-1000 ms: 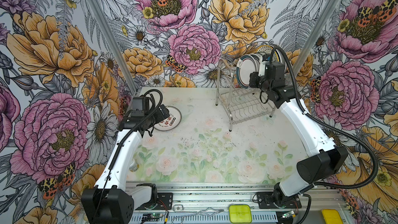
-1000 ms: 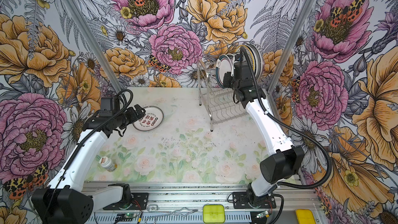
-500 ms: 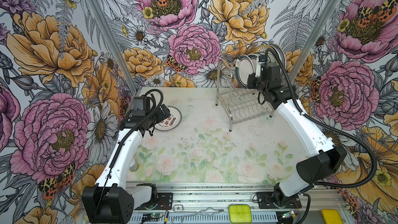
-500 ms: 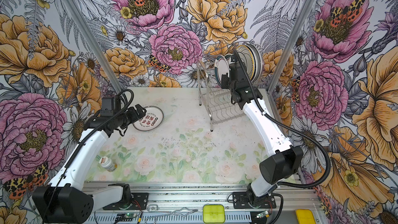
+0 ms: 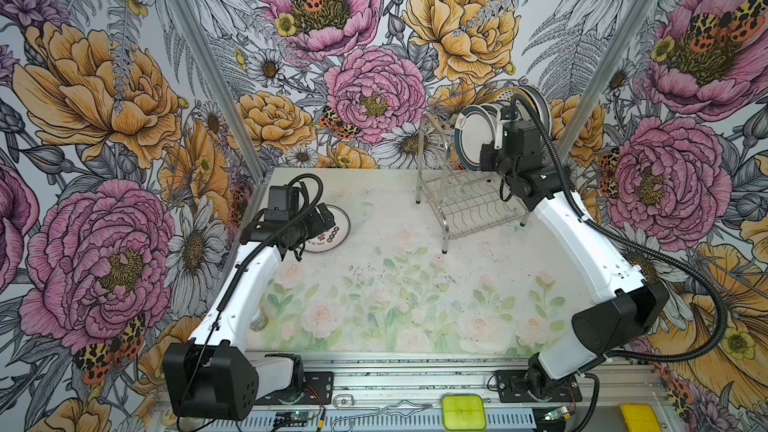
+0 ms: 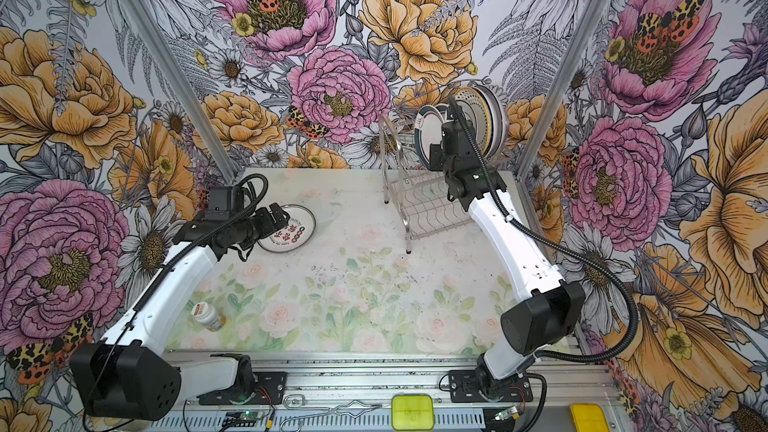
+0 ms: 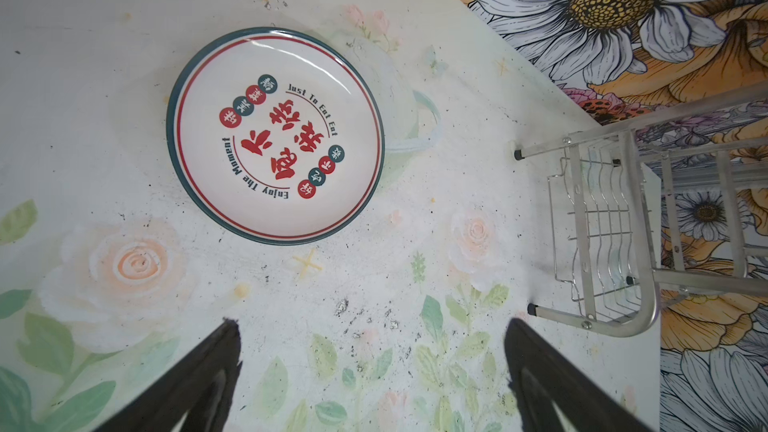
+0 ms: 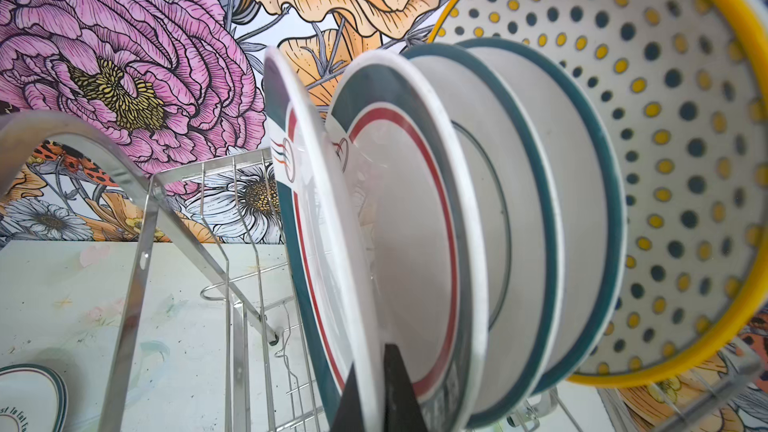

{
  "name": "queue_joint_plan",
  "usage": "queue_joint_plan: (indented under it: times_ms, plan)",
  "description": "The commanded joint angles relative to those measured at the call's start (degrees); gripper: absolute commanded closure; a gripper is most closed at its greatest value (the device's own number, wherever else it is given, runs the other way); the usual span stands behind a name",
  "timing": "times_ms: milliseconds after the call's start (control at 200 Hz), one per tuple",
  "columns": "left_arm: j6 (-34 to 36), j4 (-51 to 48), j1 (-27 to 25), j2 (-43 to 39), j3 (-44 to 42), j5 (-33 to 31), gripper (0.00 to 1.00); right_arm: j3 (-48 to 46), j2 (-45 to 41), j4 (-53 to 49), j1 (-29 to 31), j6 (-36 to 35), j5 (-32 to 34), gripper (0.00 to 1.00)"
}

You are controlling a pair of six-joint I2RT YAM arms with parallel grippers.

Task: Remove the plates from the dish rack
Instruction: 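Close the right gripper and lift the green-rimmed plate out of the rack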

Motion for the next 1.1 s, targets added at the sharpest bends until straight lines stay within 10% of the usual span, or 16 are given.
queue_joint_plan:
  times_ms: [0, 650, 1096]
  plan:
    - [-1.8, 1.8, -2.5, -0.1, 0.3, -4.9, 0.01, 0.2, -3.4, 5.6, 1.5, -1.3, -1.2, 1.00]
    - [2.4, 3.9, -7.2, -2.9, -1.7, -9.3, 0.01, -1.1, -14.7, 20.7, 1.6, -12.6, 0.5, 1.00]
    - [-0.6, 4.7, -15.3, 0.1, -0.2, -11.6, 0.01, -28.6, -41.6, 20.5, 1.0, -13.0, 15.4, 1.00]
